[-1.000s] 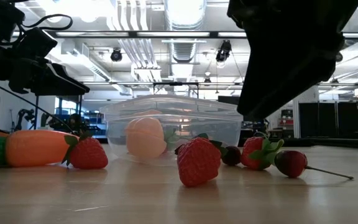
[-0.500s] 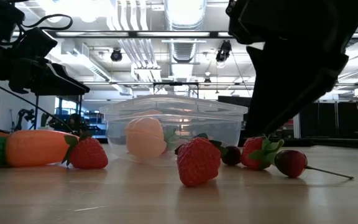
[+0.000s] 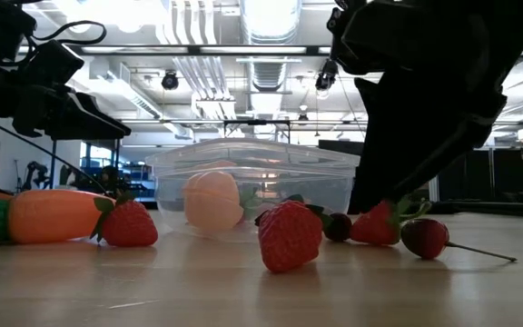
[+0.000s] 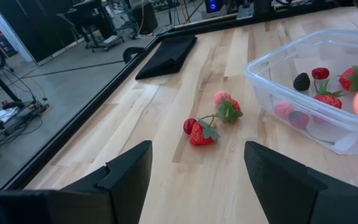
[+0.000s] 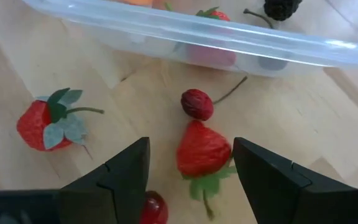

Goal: Pick and placing Produce into tupperware
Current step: Put the red strawberry into the transparent container

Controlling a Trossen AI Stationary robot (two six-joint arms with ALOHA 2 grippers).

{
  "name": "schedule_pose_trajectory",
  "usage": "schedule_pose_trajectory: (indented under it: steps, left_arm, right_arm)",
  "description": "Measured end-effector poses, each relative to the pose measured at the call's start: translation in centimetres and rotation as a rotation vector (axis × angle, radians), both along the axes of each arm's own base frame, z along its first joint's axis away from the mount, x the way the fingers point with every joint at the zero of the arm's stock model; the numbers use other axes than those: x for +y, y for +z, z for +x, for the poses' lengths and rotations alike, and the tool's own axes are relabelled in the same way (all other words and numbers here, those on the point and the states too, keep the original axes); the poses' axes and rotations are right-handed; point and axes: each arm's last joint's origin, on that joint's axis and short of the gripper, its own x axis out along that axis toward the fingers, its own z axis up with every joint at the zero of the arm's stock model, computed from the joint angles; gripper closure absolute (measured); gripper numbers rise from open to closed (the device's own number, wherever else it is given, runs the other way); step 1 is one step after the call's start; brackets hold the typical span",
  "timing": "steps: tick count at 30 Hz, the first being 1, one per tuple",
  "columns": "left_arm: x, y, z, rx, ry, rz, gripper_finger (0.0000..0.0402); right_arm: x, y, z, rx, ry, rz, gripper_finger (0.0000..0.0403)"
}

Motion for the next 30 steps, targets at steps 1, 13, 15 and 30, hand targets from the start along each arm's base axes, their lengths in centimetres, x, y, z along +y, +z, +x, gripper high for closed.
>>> schedule_pose_trajectory:
  steps: [1, 13, 15, 30]
  left_arm:
    - [0.0, 0.0, 0.0, 0.001, 0.000, 0.000, 0.0160]
    - [0.0, 0.0, 0.0, 0.005, 0.000, 0.001, 0.0160]
    - [0.0, 0.0, 0.0, 0.005, 0.000, 0.001, 0.0160]
    - [0.0, 0.0, 0.0, 0.005, 0.000, 0.001, 0.0160]
  right_arm:
    - [0.0, 0.0, 0.0, -0.002, 0.000, 0.003, 0.0179]
    - [-0.4, -1.2, -0.6, 0.017, -0.001, -0.009, 0.0179]
    - [-0.4, -1.3, -0.6, 0.018, -0.002, -0.010, 0.0179]
    - [-0.9, -1.8, -0.8, 0.040, 0.014, -0.036, 0.0179]
